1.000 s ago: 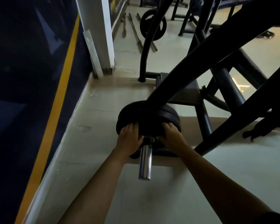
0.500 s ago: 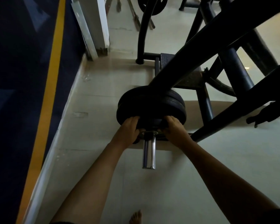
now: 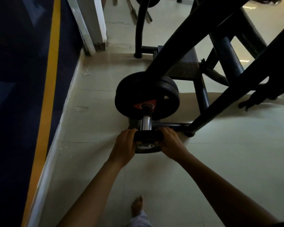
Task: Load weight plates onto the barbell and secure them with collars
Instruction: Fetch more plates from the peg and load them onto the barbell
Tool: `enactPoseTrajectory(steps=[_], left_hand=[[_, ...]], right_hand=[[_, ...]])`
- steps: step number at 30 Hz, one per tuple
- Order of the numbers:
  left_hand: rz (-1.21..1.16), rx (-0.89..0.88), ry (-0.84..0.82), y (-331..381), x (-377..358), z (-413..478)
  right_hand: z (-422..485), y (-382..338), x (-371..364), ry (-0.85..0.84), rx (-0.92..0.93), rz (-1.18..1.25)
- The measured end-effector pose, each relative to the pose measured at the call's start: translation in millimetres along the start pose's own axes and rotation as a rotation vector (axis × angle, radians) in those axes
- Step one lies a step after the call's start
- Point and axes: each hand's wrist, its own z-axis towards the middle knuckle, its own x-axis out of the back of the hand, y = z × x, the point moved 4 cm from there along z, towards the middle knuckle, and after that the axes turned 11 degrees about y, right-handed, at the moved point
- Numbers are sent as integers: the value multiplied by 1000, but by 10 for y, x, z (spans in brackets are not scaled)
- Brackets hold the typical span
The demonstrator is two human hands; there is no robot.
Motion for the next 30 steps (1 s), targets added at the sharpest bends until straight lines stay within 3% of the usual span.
enactPoseTrajectory(steps=[4, 11, 20, 30], left_hand=[[34, -31, -35, 183, 87, -237], [-43, -118, 55, 1016, 154, -720], [-142, -327, 239, 2748, -161, -1284], [-217, -520, 396, 4914, -468, -1769]], right_hand=[[-341, -25, 59, -15, -51, 42], [-994, 98, 708, 73, -56, 97], [-2155, 559, 2441, 440, 100, 174], [-3253, 1193, 4360, 681, 238, 144]])
